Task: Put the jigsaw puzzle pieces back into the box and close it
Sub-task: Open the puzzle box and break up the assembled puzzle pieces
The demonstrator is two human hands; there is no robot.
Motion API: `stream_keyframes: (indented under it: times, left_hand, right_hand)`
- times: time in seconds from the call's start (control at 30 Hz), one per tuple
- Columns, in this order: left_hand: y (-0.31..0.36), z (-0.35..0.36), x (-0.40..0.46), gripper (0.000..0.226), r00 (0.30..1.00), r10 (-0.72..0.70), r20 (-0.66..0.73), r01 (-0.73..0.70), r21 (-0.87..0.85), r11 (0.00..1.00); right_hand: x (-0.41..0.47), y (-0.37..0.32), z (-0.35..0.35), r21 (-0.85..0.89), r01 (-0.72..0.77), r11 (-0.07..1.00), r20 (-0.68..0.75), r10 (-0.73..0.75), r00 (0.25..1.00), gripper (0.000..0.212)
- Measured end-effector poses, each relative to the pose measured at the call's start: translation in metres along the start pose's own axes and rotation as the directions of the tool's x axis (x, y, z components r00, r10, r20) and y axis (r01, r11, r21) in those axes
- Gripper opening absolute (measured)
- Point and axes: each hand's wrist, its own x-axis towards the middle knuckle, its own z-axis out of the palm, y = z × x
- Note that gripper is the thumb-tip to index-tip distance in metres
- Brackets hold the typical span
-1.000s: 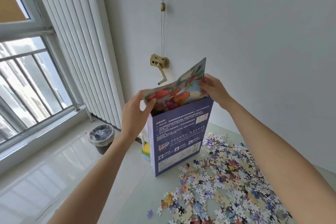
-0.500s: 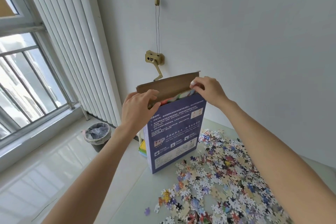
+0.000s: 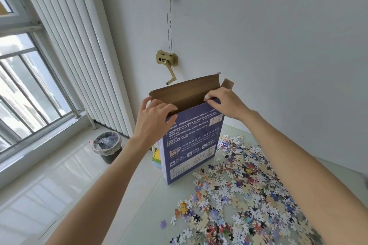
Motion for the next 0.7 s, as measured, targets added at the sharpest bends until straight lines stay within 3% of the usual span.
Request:
stream_keyframes:
  times: [0.1, 0.23, 0.3, 0.4, 0.47, 0.57, 0.63, 0.7]
  left_hand:
    - [0.003, 0.002, -0.002, 0.019, 0.996, 0.049, -0.077, -0.046, 0.034, 0.998]
    - [0.015, 0.0, -0.007, 0.022, 0.959, 0.132, -0.252, -0.139, -0.011, 0.99]
    - [0.025, -0.002, -0.012, 0.019, 0.916, 0.178, -0.359, -0.216, -0.071, 0.974]
    - [0.052, 0.004, -0.037, 0.018, 0.912, 0.182, -0.367, -0.272, -0.21, 0.939]
    - [0.074, 0.018, -0.063, 0.019, 0.956, 0.149, -0.252, -0.231, -0.334, 0.914]
    - [0.094, 0.05, -0.11, 0.022, 0.996, 0.048, 0.072, -0.012, -0.44, 0.898]
    - [0.102, 0.082, -0.142, 0.03, 0.941, -0.022, 0.338, 0.18, -0.445, 0.877]
    - [0.105, 0.116, -0.172, 0.042, 0.829, -0.074, 0.554, 0.321, -0.364, 0.874]
  right_hand:
    - [-0.006, -0.007, -0.001, -0.095, 0.051, 0.994, -0.058, -0.057, 0.997, 0.021]
    - [-0.027, -0.028, -0.007, -0.256, 0.143, 0.956, -0.254, -0.209, 0.944, 0.02]
    - [-0.049, -0.038, -0.008, -0.263, 0.123, 0.957, -0.332, -0.21, 0.92, 0.021]
    - [-0.107, -0.042, 0.009, -0.185, 0.031, 0.982, -0.354, -0.096, 0.93, 0.019]
    - [-0.158, -0.035, 0.032, -0.115, -0.065, 0.991, -0.299, 0.028, 0.954, 0.019]
    - [-0.231, -0.023, 0.07, -0.043, -0.271, 0.962, -0.147, 0.262, 0.954, 0.019]
    - [-0.278, -0.013, 0.094, -0.056, -0.417, 0.907, -0.009, 0.417, 0.909, 0.026]
    - [-0.318, 0.001, 0.115, -0.077, -0.523, 0.849, 0.095, 0.528, 0.844, 0.034]
